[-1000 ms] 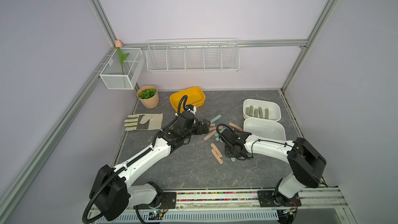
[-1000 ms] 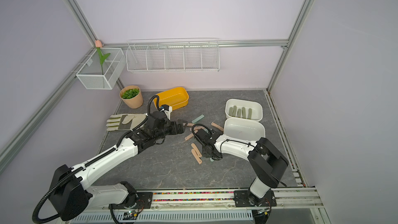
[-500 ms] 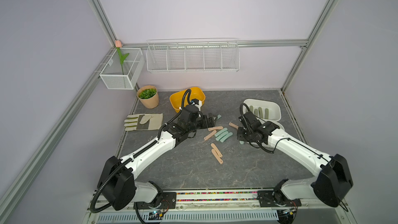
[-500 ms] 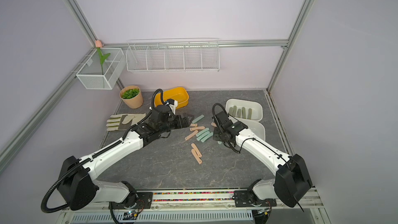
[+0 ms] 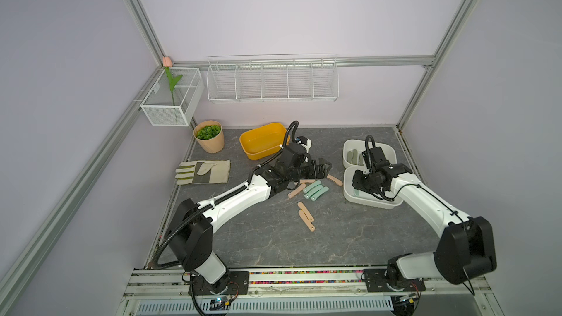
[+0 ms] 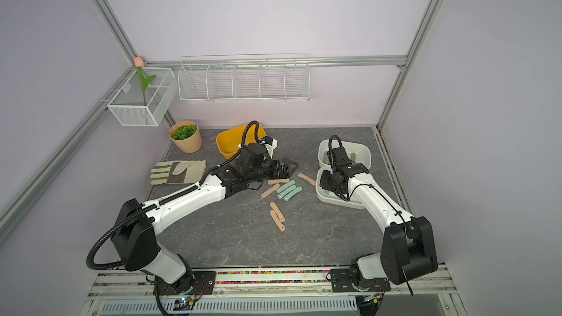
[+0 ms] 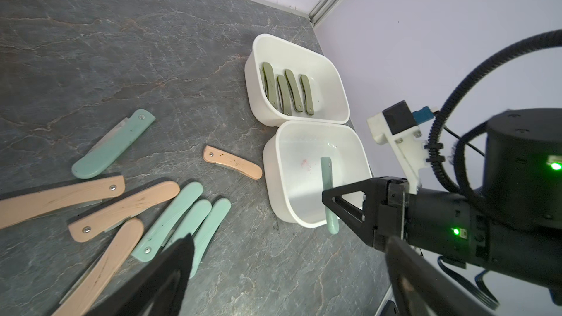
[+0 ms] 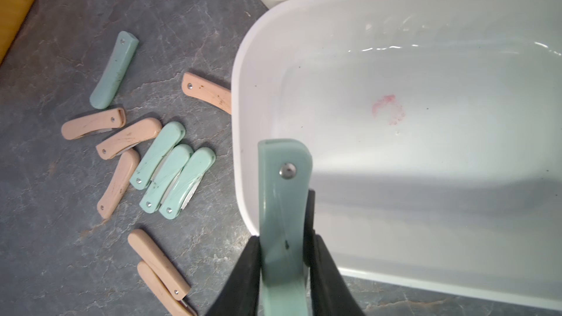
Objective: Place the fruit knives into the storage box by color
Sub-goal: Place the fruit knife in the storage box.
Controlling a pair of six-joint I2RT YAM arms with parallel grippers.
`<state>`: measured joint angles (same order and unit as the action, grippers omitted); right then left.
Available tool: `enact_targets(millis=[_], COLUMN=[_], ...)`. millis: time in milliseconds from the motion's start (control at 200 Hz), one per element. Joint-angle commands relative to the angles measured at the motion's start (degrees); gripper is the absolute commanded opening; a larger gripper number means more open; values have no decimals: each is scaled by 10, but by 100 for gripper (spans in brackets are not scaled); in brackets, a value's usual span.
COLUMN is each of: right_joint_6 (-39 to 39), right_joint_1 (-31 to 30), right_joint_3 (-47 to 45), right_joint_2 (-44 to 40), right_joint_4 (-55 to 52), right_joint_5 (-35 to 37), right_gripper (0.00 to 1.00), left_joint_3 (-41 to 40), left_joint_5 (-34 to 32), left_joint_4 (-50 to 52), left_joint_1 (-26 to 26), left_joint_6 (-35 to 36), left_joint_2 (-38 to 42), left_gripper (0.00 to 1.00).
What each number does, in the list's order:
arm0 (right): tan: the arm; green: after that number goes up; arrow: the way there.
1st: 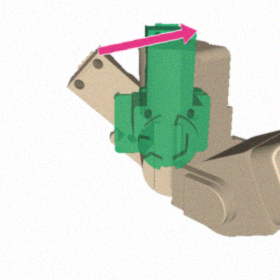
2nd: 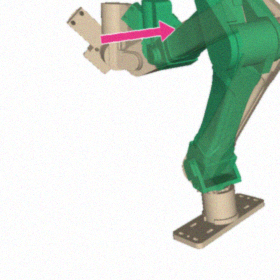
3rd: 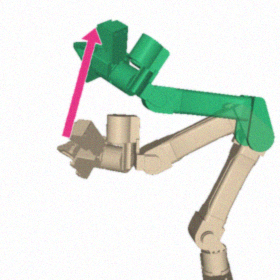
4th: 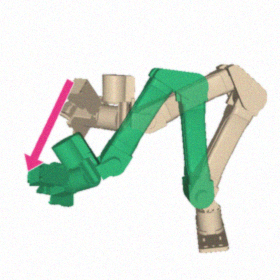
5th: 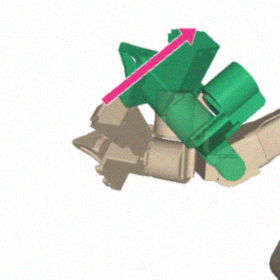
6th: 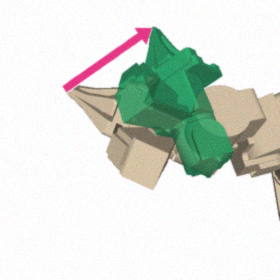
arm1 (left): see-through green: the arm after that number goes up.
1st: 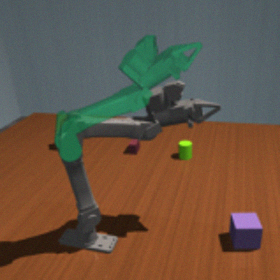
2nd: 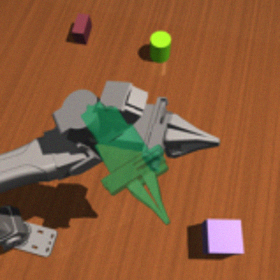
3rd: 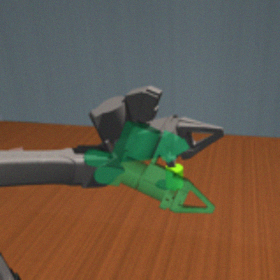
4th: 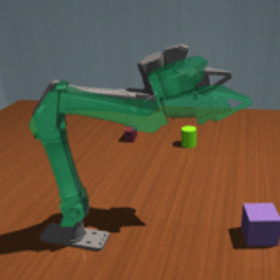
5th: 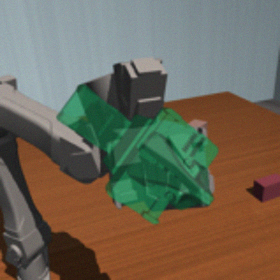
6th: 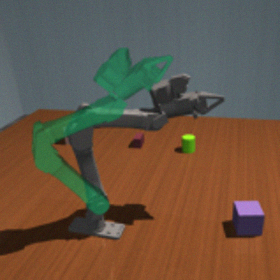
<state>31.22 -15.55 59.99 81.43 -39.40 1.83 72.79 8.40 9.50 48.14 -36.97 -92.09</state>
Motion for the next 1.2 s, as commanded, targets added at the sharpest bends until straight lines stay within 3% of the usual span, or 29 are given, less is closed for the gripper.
enact_targets(millis=[0,640,1200], right_joint_6=[-25,-39,-36], right_joint_1=[15,34,54], right_joint_3=[15,57,72], right_joint_2=[20,171,227], right_joint_4=[18,71,87], right_joint_5=[-26,-66,-73], right_gripper=[28,27,34], left_joint_3=[23,40,36], left_joint_5=[6,3,-4], left_joint_4=[4,13,17], left_joint_1=[3,6,10], left_joint_6=[-10,-13,-17], left_joint_2=[-11,-27,-17], left_gripper=[99,99,99])
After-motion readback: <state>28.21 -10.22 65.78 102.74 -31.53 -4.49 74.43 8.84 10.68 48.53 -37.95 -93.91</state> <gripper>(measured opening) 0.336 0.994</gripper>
